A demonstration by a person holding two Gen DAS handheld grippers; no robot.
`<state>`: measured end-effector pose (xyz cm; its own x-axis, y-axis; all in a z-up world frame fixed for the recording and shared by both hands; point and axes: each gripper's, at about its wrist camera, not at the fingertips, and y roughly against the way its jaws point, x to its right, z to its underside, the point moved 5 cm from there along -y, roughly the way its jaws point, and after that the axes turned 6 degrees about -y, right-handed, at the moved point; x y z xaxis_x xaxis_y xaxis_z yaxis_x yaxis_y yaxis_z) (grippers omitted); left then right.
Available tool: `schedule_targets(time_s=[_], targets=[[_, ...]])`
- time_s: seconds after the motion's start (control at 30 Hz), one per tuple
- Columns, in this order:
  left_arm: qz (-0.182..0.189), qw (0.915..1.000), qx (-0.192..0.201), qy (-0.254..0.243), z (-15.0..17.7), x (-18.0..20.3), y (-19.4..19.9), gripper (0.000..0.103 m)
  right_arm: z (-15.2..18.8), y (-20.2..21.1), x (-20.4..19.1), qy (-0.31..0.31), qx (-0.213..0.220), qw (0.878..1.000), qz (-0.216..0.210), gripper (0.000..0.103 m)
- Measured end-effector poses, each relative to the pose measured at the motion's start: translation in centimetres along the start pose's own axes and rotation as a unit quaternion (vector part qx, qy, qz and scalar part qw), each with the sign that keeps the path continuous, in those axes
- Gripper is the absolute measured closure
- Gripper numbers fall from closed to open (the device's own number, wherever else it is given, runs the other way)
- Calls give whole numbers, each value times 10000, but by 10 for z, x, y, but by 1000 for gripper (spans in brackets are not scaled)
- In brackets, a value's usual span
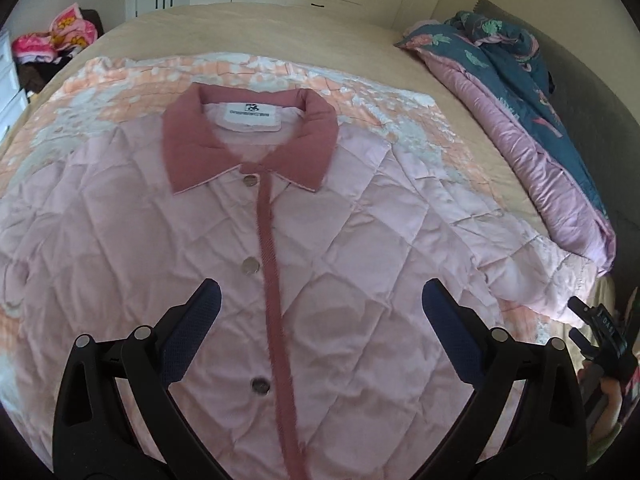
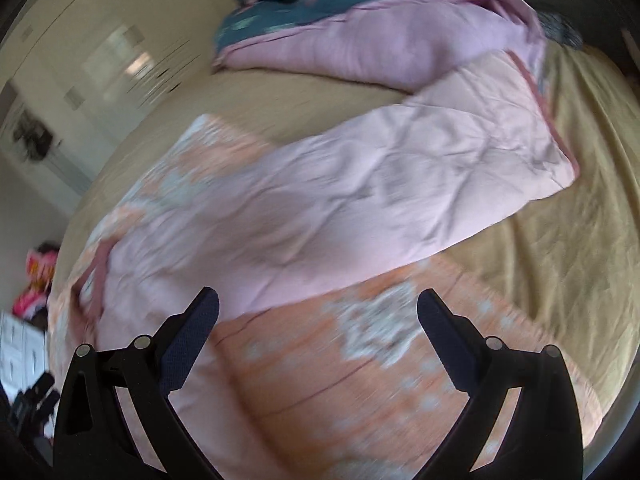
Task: Fold large clothes
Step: 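Reach the right tool to the jacket sleeve cuff and grasp it, then lift the sleeve with the right tool and fold it across the jacket front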
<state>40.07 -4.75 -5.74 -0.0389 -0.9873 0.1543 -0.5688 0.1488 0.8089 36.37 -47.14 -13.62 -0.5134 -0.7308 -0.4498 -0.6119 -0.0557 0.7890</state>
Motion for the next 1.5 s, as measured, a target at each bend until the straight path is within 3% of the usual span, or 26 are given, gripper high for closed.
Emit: schedule_targets(time_s=[0.33, 0.47, 0.6, 0.67, 0.7, 0.73, 0.83, 0.93, 1.13, 1.5], targets=[[-221, 9997, -20, -40, -22, 6, -34, 9, -46, -42, 80, -1495, 89, 9884, 268, 4], [-341, 9994, -2, -55, -28, 3, -40, 9, -60, -49, 100, -1917, 283, 9810, 133, 4], [-335, 9994, -34, 1, -29, -4, -42, 9, -72, -50, 122, -2372, 527, 9696, -274, 4], [-353, 9994, -62, 33, -29, -9, -43, 9, -76, -47, 125, -2376, 631, 9689, -288, 16], [-370, 9993, -75, 36, -29, -10, -43, 9, -77, -46, 127, -2334, 666, 9699, -214, 30], [-420, 9991, -106, 38, -29, -13, -44, 9, -76, -44, 129, -2295, 703, 9706, -157, 53], [-467, 9988, -112, 79, -30, -19, -41, 9, -75, -32, 130, -2190, 885, 9712, -320, 75], [-492, 9987, -72, 59, -33, -24, -32, 9, -79, -6, 114, -1722, 1221, 9757, -583, 82], [-549, 9984, 45, 123, -42, -37, -5, 9, -90, 56, 25, -405, 1642, 9783, -1197, 87], [-551, 9974, 358, 286, -64, -77, 50, 9, -70, 112, -146, 1172, 1800, 9565, -1972, 88]])
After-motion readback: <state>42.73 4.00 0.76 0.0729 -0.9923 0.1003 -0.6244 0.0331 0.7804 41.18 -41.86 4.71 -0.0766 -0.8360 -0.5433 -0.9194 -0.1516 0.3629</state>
